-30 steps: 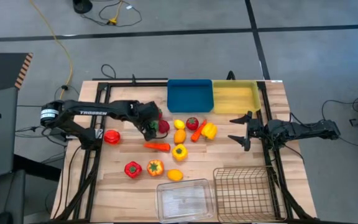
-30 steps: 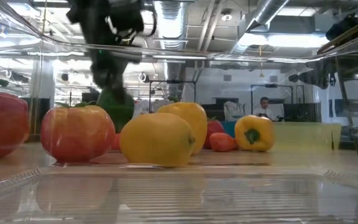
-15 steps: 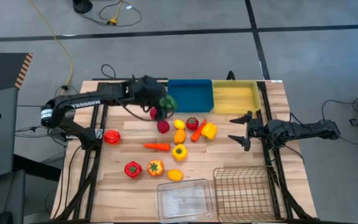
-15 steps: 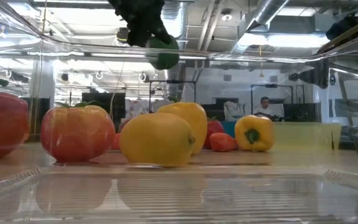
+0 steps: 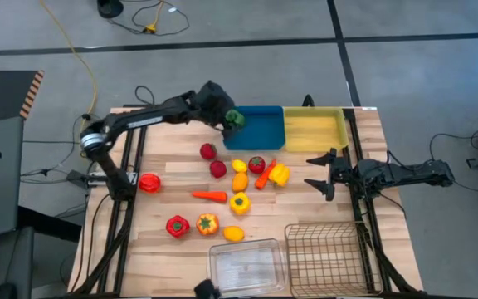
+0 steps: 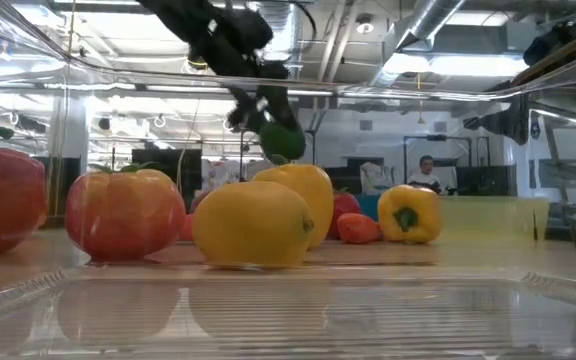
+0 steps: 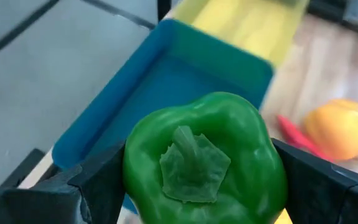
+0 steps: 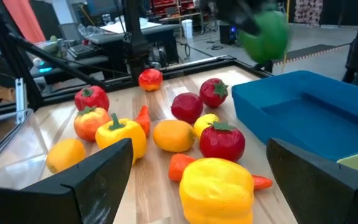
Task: Sort produce into baskets
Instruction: Put the green bell pepper into the blue bin
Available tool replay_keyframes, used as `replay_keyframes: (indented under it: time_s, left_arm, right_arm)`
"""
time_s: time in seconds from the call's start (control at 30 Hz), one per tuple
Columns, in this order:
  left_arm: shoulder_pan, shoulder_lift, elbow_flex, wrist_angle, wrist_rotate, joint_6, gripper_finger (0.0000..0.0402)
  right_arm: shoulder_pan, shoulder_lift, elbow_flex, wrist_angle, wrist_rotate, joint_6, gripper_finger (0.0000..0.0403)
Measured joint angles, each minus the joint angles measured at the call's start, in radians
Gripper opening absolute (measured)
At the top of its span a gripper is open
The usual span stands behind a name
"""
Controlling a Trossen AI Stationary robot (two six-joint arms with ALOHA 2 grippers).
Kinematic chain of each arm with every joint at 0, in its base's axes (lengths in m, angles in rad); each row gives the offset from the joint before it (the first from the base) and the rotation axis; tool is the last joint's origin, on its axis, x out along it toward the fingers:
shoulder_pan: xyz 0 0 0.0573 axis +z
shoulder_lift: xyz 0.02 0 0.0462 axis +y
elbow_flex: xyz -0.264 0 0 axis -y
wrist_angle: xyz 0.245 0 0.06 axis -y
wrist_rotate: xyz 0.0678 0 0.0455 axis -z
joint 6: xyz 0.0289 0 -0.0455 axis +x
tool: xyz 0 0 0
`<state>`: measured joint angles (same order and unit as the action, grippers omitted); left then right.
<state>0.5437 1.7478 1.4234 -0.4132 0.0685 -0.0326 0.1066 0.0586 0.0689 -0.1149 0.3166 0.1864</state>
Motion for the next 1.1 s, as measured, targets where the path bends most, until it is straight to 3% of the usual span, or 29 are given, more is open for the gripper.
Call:
replay_keyframes:
  time_s: [0.43,0.63,1.1]
  left_arm:
    - [0.06,0.32,0.271,-0.14,-0.055,0.093,0.0332]
    - [0.058,0.332,0.29,-0.15,-0.109,0.105,0.0346]
    - [0.056,0.329,0.29,-0.167,-0.059,0.129,0.0351]
  right_arm:
    - [0.0,0.0,0.002,0.003,0.0,0.0,0.0397]
    - [0.0,0.0,0.003,0.004,0.0,-0.001,0.0397]
    - [0.0,0.0,0.003,0.003,0.0,-0.002,0.0397]
